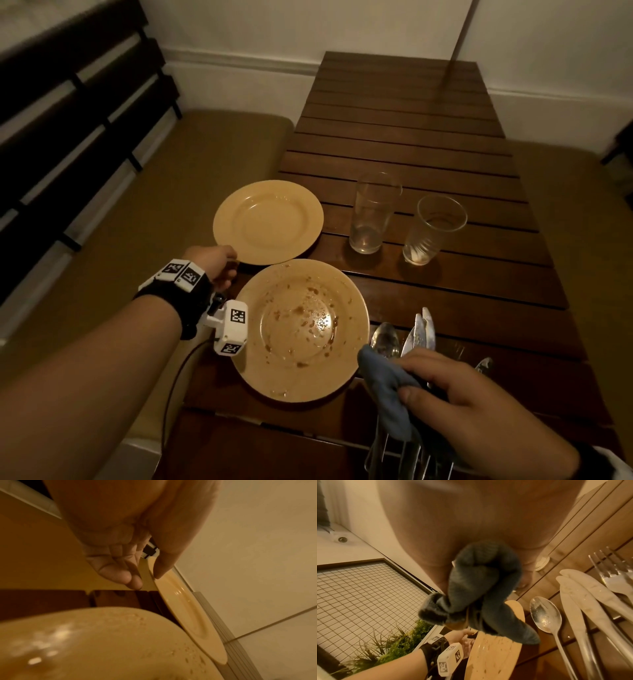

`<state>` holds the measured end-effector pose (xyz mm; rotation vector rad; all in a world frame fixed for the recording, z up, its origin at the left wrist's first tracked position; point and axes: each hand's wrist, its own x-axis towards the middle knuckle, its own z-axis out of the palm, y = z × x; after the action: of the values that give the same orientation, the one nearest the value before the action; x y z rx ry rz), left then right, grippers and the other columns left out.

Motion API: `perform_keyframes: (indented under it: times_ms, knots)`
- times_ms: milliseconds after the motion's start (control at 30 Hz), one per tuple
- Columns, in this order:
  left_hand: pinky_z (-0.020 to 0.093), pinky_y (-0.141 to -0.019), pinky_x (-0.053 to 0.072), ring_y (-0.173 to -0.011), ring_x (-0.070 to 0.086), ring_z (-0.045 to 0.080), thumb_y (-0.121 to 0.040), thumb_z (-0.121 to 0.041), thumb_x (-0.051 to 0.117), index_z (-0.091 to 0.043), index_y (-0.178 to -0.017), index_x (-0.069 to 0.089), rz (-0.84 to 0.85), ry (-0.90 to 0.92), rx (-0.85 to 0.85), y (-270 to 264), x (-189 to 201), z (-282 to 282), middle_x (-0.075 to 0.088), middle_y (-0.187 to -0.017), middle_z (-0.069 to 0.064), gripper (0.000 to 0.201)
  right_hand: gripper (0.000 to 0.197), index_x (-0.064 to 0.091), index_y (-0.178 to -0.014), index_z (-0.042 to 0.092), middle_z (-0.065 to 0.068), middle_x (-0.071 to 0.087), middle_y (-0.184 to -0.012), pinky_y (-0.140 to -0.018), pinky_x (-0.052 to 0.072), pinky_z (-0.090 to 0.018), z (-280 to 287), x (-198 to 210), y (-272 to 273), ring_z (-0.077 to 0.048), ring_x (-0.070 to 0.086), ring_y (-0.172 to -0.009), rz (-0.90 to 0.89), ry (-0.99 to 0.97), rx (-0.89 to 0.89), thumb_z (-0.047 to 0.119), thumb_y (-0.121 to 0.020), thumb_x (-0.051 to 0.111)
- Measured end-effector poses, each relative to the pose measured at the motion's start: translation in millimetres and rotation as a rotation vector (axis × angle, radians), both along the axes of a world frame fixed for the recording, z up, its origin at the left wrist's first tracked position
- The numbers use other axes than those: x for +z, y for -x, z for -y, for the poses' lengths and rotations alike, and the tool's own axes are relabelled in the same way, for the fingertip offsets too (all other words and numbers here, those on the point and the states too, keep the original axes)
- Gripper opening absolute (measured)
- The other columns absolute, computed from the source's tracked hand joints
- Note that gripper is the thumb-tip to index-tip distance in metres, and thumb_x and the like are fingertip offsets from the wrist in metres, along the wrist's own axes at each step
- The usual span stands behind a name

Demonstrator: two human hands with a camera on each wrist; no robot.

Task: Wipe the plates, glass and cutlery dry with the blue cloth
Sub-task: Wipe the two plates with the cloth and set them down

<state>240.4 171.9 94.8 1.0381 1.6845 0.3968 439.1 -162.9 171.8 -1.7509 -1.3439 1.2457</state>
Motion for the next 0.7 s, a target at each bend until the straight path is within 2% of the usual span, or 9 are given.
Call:
perform_keyframes:
  times_ms: [100, 167, 233, 267, 367, 467, 567, 633, 700]
  knots:
    - [0.034, -0.062, 0.053, -0.071, 0.065, 0.024, -0.085, -0.028, 0.069, -0.003, -0.093, 0.068, -0.051, -0.002, -0.095, 9.8, 8.6, 18.4, 0.074, -0.094, 0.013, 0.026, 0.026, 0.069, -0.098, 0.037, 0.005, 0.061, -0.094, -0.085, 0.047, -0.027, 0.7, -2.7, -1.1, -0.007, 0.061, -0.093, -0.008, 0.020, -0.019, 0.013, -0.095, 0.059]
    - [0.038, -0.072, 0.054, -0.080, 0.067, 0.025, -0.088, -0.038, 0.064, -0.006, -0.089, 0.068, -0.195, -0.061, -0.260, 20.1, 16.1, 38.4, 0.072, -0.094, 0.009, 0.032, 0.026, 0.070, -0.098, 0.036, 0.004, 0.062, -0.095, -0.087, 0.048, -0.034, 1.5, -3.0, -2.1, -0.009, 0.062, -0.093, -0.018, 0.027, -0.049, 0.014, -0.095, 0.058]
    - [0.036, -0.069, 0.054, -0.082, 0.066, 0.025, -0.090, -0.045, 0.060, -0.010, -0.090, 0.071, -0.328, -0.124, -0.421, 33.3, 19.5, 62.0, 0.071, -0.092, 0.010, 0.037, 0.027, 0.070, -0.097, 0.038, 0.006, 0.064, -0.095, -0.088, 0.050, -0.037, 3.4, -4.2, -3.7, -0.008, 0.063, -0.091, -0.017, 0.036, -0.090, 0.014, -0.095, 0.057]
    - [0.033, -0.066, 0.052, -0.081, 0.066, 0.025, -0.090, -0.045, 0.060, -0.009, -0.091, 0.071, -0.341, -0.102, -0.473, 39.6, 19.4, 73.2, 0.071, -0.092, 0.011, 0.037, 0.029, 0.070, -0.097, 0.040, 0.007, 0.065, -0.095, -0.089, 0.050, -0.037, 4.2, -4.8, -4.6, -0.007, 0.063, -0.092, -0.017, 0.044, -0.112, 0.015, -0.095, 0.056]
    - [0.031, -0.066, 0.049, -0.081, 0.067, 0.024, -0.091, -0.036, 0.064, -0.013, -0.097, 0.071, -0.215, 0.117, -0.493, 57.6, 15.6, 102.1, 0.072, -0.099, 0.008, 0.025, 0.029, 0.070, -0.100, 0.042, 0.006, 0.068, -0.097, -0.091, 0.051, -0.042, 6.5, -6.8, -6.0, -0.010, 0.065, -0.094, -0.022, 0.038, -0.162, 0.017, -0.095, 0.055]
    - [0.033, -0.065, 0.051, -0.079, 0.067, 0.023, -0.092, -0.021, 0.065, -0.009, -0.103, 0.070, -0.009, 0.221, -0.407, 70.1, 10.0, 117.3, 0.073, -0.107, 0.016, 0.017, 0.024, 0.071, -0.098, 0.035, 0.004, 0.070, -0.092, -0.087, 0.053, -0.045, 5.9, -9.2, -3.9, -0.011, 0.067, -0.087, -0.014, 0.039, -0.203, 0.018, -0.096, 0.054]
    - [0.040, -0.074, 0.060, -0.099, 0.070, 0.036, -0.096, -0.008, 0.053, 0.001, -0.116, 0.061, 0.199, 0.214, -0.212, 72.9, 7.9, 134.2, 0.070, -0.113, 0.025, 0.023, 0.020, 0.070, -0.102, 0.029, 0.004, 0.071, -0.091, -0.085, 0.055, -0.042, -0.9, -10.1, 1.7, -0.010, 0.068, -0.085, -0.008, 0.031, -0.228, 0.022, -0.097, 0.052]
    - [0.043, -0.074, 0.063, -0.099, 0.069, 0.038, -0.097, -0.003, 0.045, -0.001, -0.120, 0.056, 0.346, 0.165, -0.094, 72.1, 11.2, 146.1, 0.072, -0.102, 0.023, 0.026, 0.019, 0.069, -0.102, 0.025, 0.002, 0.070, -0.089, -0.079, 0.056, -0.035, -9.5, -8.9, 7.2, -0.008, 0.066, -0.080, 0.025, -0.011, -0.223, 0.022, -0.098, 0.051]
    - [0.043, -0.070, 0.064, -0.095, 0.067, 0.036, -0.097, 0.000, 0.043, -0.011, -0.117, 0.054, 0.420, 0.114, -0.075, 73.3, 19.1, 156.6, 0.073, -0.089, 0.015, 0.025, 0.018, 0.068, -0.101, 0.021, 0.002, 0.065, -0.088, -0.075, 0.052, -0.026, -21.9, -6.5, 16.5, -0.006, 0.062, -0.080, 0.089, -0.068, -0.180, 0.020, -0.098, 0.050]
